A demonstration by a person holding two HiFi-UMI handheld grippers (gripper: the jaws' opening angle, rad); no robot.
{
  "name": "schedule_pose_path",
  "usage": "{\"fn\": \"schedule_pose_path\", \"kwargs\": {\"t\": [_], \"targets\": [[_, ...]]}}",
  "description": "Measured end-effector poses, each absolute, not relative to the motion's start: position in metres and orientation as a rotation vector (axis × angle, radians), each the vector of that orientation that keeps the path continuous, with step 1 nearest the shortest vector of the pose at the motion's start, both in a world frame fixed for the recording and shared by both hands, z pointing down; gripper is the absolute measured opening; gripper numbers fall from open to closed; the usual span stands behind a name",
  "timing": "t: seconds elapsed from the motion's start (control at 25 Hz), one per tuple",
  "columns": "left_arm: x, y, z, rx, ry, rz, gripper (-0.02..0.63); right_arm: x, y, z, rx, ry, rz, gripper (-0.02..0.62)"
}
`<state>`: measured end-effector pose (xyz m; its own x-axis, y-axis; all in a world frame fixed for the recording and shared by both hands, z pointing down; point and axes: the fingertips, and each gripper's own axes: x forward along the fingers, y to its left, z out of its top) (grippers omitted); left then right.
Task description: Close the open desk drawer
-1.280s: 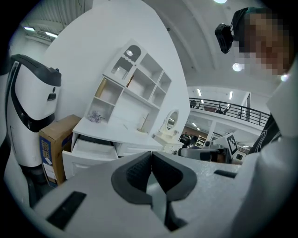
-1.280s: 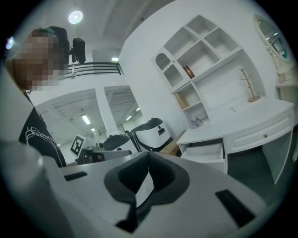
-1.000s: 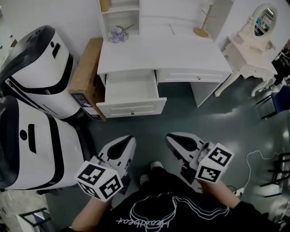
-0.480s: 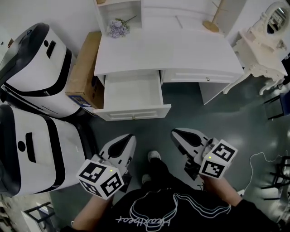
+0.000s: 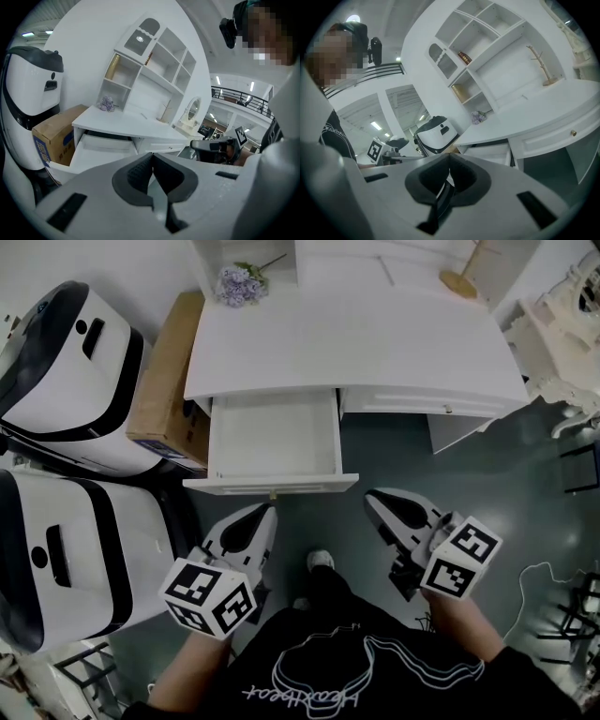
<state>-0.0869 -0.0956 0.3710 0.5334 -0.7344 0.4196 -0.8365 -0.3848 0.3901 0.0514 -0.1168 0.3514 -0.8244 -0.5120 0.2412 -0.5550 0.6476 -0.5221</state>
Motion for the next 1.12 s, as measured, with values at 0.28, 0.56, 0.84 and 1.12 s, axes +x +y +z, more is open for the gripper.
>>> {"fn": "schedule_pose_path", "kwargs": {"t": [0.28, 0.56, 0.84, 1.12], "targets": [[-0.092, -0.112, 0.416, 2.19, -1.304, 0.29, 0.005, 0.051, -0.145, 0.368, 0.858, -2.785, 0.912, 0.006], [-0.102, -0.121, 0.47, 2.193, -1.318, 0.329, 0.005, 0.041, -0.159, 0.399, 0.853, -2.752, 0.956, 0.006], [-0.113, -0.127, 0.504, 2.151, -1.33, 0.36, 0.005, 0.032, -0.168, 0.417, 0.852, -2.738, 1.033, 0.006], [-0.115, -0.133, 0.529, 2.106, -1.309, 0.347, 0.005, 0.023, -0.179, 0.424, 0.893, -2.725, 1.123, 0.006]]}}
